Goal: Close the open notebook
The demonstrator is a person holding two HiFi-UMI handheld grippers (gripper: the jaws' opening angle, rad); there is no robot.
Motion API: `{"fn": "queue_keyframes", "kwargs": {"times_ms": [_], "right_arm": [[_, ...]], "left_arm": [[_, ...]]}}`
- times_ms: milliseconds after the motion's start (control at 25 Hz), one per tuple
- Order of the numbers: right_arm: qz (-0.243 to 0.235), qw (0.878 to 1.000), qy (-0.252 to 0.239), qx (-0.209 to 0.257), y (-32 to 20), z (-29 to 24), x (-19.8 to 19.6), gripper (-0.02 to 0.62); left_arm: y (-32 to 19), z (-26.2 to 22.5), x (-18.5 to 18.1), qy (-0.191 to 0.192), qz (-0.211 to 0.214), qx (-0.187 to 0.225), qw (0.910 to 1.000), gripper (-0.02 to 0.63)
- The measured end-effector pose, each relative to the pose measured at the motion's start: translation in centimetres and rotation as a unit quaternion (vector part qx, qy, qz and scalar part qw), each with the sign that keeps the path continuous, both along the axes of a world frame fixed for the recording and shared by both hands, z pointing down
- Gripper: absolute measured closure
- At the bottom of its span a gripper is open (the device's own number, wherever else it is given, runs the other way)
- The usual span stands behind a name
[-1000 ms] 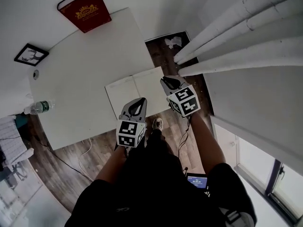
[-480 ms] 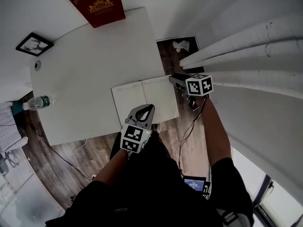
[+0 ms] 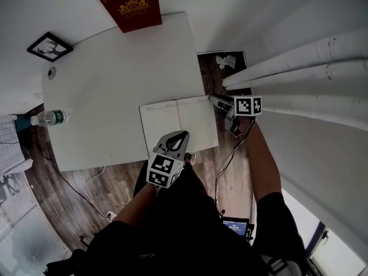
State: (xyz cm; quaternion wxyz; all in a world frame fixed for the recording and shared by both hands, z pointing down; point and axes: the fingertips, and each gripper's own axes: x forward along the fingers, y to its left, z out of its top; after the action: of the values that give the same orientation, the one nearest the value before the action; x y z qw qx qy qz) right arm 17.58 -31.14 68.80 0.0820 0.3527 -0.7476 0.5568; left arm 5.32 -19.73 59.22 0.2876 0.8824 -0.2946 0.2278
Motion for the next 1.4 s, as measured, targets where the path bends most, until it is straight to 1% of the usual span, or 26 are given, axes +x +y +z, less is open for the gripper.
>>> {"fn": "queue_keyframes", "kwargs": {"times_ms": [40, 160, 280, 400, 520, 720, 840, 920, 1080, 1280, 1400], "right_arm": [[0.002, 1.000, -0.004, 0.001, 0.0, -0.1, -0.1, 0.511], [0.002, 1.000, 0.000, 0.009, -0.1, -0.4, 0.0, 0.528], [0.001, 0.999, 0.025, 0.031, -0.2, -1.1, 0.1, 0.546], [0.006, 0.997, 0.058, 0.052, -0.1, -1.6, 0.6, 0.552], [0.011, 0.995, 0.060, 0.074, 0.0, -3.4, 0.3, 0.555], [-0.001, 0.989, 0.091, 0.120, 0.1, -6.5, -0.6, 0.557], [-0.001, 0.986, 0.092, 0.136, 0.1, -8.2, -1.3, 0.558], [-0.001, 0.985, 0.096, 0.141, 0.1, -9.0, -1.7, 0.558], [-0.012, 0.982, 0.124, 0.142, 0.4, -10.3, -2.6, 0.558], [-0.028, 0.978, 0.146, 0.145, 0.3, -11.5, -3.6, 0.560], [-0.024, 0.978, 0.152, 0.138, 0.4, -11.8, -4.0, 0.560]], "left_arm": [[0.1, 0.0, 0.0, -0.001, -0.001, 0.000, 1.0000, 0.603], [0.3, 0.1, 0.2, -0.002, -0.004, 0.003, 1.0000, 0.603], [0.6, 0.1, 0.3, -0.006, -0.005, 0.004, 1.0000, 0.603], [1.0, -0.2, 0.4, -0.003, -0.008, 0.001, 1.0000, 0.603], [1.4, -0.5, 0.6, -0.001, -0.007, 0.003, 1.0000, 0.603], [1.5, -0.9, 0.5, 0.001, -0.013, 0.009, 0.9999, 0.603], [1.5, -1.1, 0.2, 0.003, -0.022, 0.012, 0.9997, 0.603], [1.7, -1.1, 0.1, 0.004, -0.027, 0.013, 0.9995, 0.603], [2.0, -1.3, -0.4, 0.008, -0.037, 0.016, 0.9992, 0.603], [2.3, -1.5, -1.4, 0.010, -0.054, 0.019, 0.9983, 0.603], [2.5, -1.8, -1.8, 0.008, -0.056, 0.027, 0.9980, 0.603]]}}
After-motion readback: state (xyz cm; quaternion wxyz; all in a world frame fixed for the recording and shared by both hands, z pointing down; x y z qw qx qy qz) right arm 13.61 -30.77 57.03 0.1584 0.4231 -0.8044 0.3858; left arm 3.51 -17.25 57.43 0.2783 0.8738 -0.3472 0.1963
